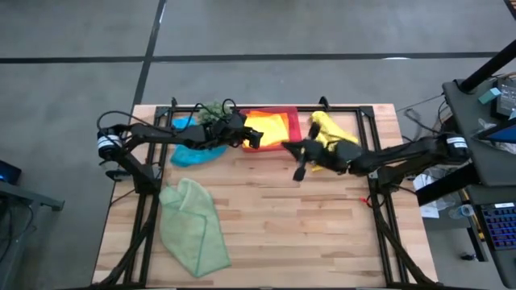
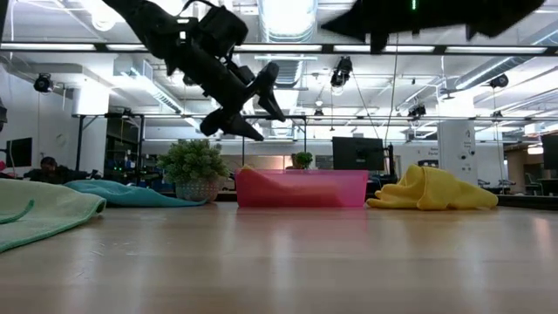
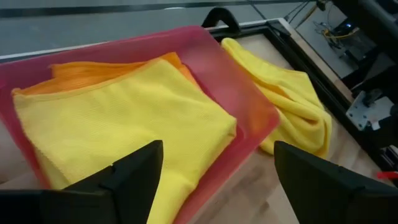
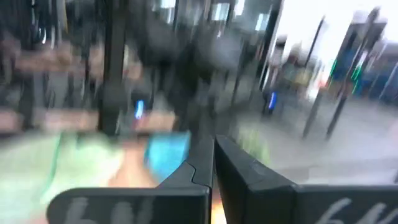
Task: Fold microfiber towels
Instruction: Fold the green microfiber towel
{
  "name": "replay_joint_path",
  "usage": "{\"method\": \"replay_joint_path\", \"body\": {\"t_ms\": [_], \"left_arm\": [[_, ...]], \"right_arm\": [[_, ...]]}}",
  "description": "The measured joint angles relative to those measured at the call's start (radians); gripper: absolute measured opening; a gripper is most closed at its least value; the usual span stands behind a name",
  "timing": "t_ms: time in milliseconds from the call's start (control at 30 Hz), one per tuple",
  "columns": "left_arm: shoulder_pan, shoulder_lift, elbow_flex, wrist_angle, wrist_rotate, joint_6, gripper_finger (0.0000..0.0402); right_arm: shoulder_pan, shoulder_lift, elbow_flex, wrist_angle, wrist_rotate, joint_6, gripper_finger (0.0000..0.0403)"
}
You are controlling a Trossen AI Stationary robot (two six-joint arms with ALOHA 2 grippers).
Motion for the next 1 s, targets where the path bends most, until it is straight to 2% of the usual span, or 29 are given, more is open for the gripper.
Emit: {"method": "replay_joint_path", "body": {"t_ms": [67,200,300,400,500,633,800,900,1000], "left_arm": [[-0.008,-0.001,0.002,0.002,0.000,-0.001,0.0290],[-0.022,-0.003,-0.001,-0.001,0.007,-0.003,0.0290],[-0.038,-0.008,0.002,0.000,0.013,-0.004,0.0290],[-0.068,-0.027,0.003,-0.001,0.024,-0.004,0.0290],[-0.121,-0.059,-0.003,0.000,0.036,-0.004,0.0290],[-0.231,-0.088,-0.002,-0.006,0.048,-0.002,0.0290],[-0.393,-0.103,-0.003,-0.007,0.053,-0.030,0.0290],[-0.489,-0.103,-0.003,-0.046,0.059,-0.116,0.0290],[-0.578,-0.103,0.001,-0.179,0.091,-0.263,0.0290]], "right_arm": [[-0.001,-0.020,0.041,-0.001,0.014,-0.048,0.0008],[0.008,-0.028,0.056,-0.175,0.108,0.000,0.0008],[0.025,-0.011,0.048,-0.195,0.161,-0.019,0.0008],[0.041,-0.046,0.076,-0.169,0.211,-0.063,0.0008],[0.065,-0.064,0.085,-0.271,0.221,-0.043,0.0008],[0.123,-0.093,0.095,-0.505,0.205,0.054,0.0008],[0.193,-0.135,0.151,-0.892,0.192,0.300,0.0008],[0.228,-0.137,0.172,-1.102,0.081,0.449,0.0008],[0.264,-0.139,0.183,-1.199,-0.034,0.544,0.0008]]}}
